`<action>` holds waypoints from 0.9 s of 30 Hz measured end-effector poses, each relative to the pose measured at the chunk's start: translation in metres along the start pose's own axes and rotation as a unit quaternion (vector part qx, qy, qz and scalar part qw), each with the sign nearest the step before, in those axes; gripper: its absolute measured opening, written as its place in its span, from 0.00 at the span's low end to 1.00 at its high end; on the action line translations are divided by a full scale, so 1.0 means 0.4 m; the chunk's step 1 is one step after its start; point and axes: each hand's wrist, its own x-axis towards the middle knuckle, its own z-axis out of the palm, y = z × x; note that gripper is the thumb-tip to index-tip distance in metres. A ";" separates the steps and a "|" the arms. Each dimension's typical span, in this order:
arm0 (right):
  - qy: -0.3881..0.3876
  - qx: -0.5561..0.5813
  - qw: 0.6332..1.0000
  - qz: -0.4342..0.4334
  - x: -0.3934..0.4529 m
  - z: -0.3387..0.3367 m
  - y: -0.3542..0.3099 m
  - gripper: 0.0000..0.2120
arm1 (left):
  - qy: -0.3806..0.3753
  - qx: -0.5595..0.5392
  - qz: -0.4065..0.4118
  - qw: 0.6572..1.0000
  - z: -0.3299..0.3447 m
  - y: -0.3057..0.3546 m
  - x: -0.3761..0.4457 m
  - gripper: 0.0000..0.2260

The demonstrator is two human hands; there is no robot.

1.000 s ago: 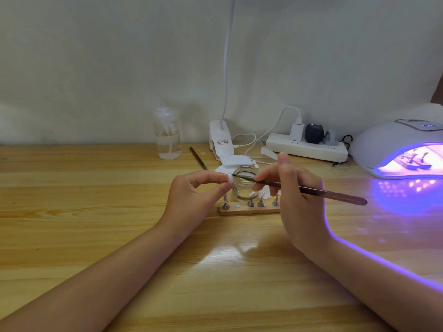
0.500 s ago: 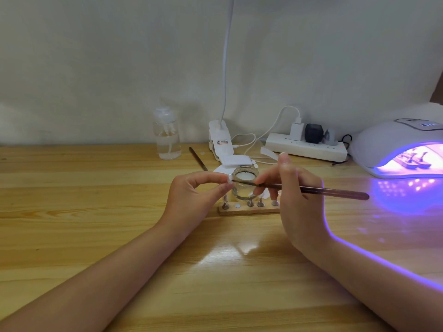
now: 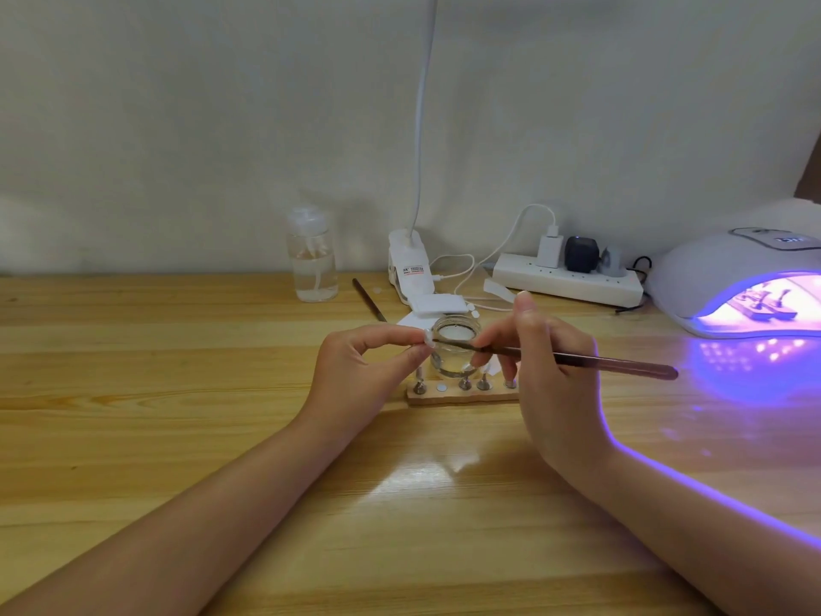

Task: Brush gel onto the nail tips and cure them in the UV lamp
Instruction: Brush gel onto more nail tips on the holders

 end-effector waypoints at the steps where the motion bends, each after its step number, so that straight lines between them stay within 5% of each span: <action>1: 0.000 -0.009 1.000 -0.006 0.002 0.000 0.001 0.20 | -0.003 0.002 0.004 1.000 0.000 0.000 -0.001 0.08; 20: -0.012 -0.021 1.000 -0.019 0.006 0.002 0.002 0.18 | -0.016 0.016 0.030 0.999 0.001 0.000 0.000 0.07; 27: 0.018 0.005 1.000 -0.005 0.015 -0.013 0.006 0.24 | -0.017 0.013 0.023 1.000 0.002 0.002 0.000 0.07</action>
